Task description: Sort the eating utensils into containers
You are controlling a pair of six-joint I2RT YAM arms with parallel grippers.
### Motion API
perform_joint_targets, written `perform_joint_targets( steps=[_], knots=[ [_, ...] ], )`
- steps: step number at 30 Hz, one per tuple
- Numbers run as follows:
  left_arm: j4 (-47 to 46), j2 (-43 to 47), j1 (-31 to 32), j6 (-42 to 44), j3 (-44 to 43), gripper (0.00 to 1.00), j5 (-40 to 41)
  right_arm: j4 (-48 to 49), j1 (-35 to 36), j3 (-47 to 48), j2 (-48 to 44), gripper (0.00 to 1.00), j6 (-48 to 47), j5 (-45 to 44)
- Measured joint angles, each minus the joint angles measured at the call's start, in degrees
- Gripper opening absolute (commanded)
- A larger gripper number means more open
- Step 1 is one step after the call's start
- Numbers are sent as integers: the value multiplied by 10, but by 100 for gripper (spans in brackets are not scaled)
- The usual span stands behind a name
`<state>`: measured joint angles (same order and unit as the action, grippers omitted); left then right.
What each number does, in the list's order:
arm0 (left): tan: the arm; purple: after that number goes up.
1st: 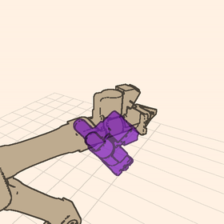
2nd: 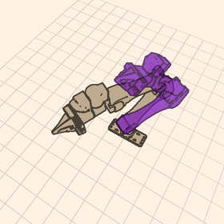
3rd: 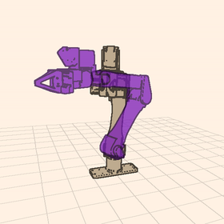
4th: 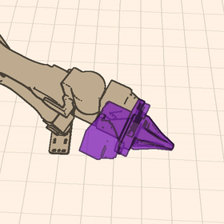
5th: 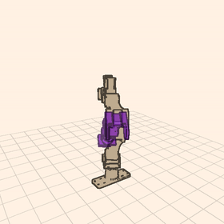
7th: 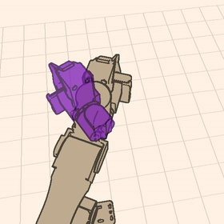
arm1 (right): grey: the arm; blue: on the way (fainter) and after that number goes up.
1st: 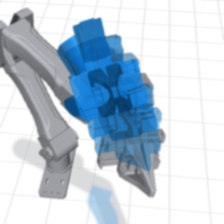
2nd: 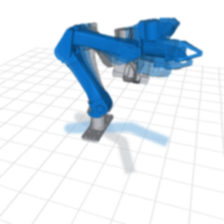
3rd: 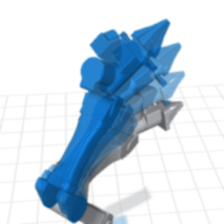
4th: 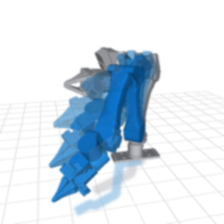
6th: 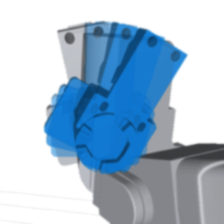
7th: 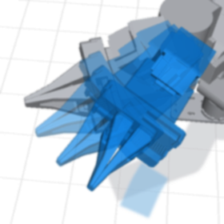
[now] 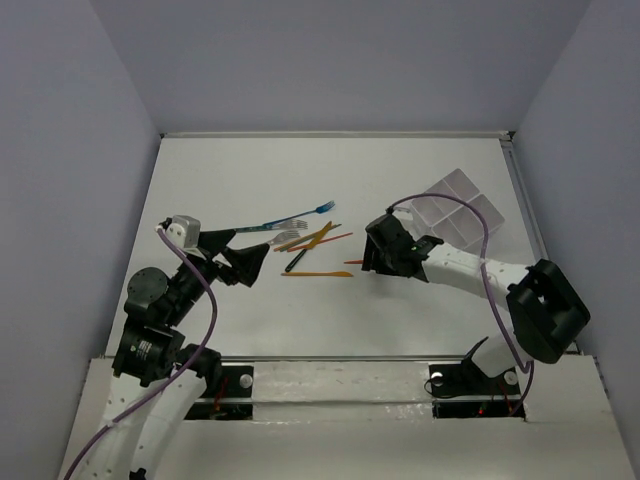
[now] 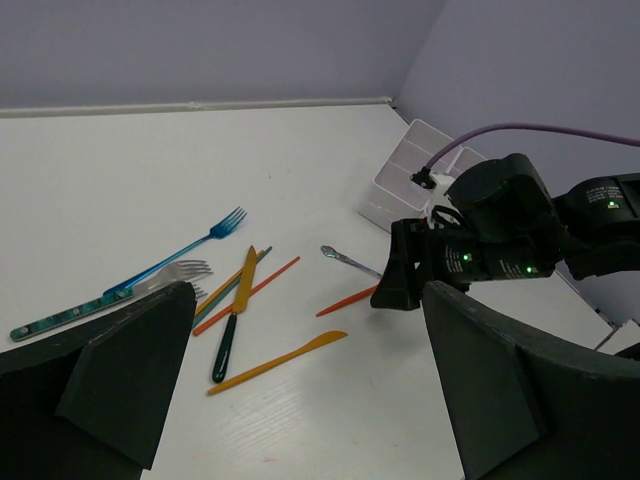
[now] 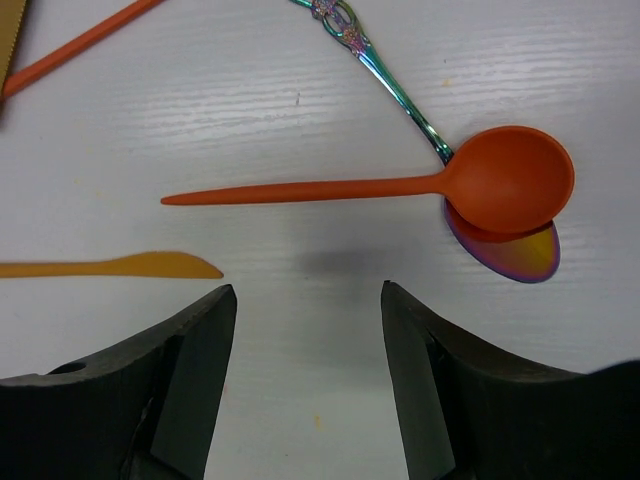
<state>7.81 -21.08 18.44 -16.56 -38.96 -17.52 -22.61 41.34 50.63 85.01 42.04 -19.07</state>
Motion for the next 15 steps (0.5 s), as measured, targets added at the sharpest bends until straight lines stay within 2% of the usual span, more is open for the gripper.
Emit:
perform_joint_targets(
  steps=[6, 15],
  knots=[
    [0, 0, 6, 0, 0, 99, 0, 52, -20, -1, 22, 74, 20, 10],
    [0, 0, 6, 0, 0, 99, 0, 83, -38, -2, 66, 74, 35, 21]
  ],
)
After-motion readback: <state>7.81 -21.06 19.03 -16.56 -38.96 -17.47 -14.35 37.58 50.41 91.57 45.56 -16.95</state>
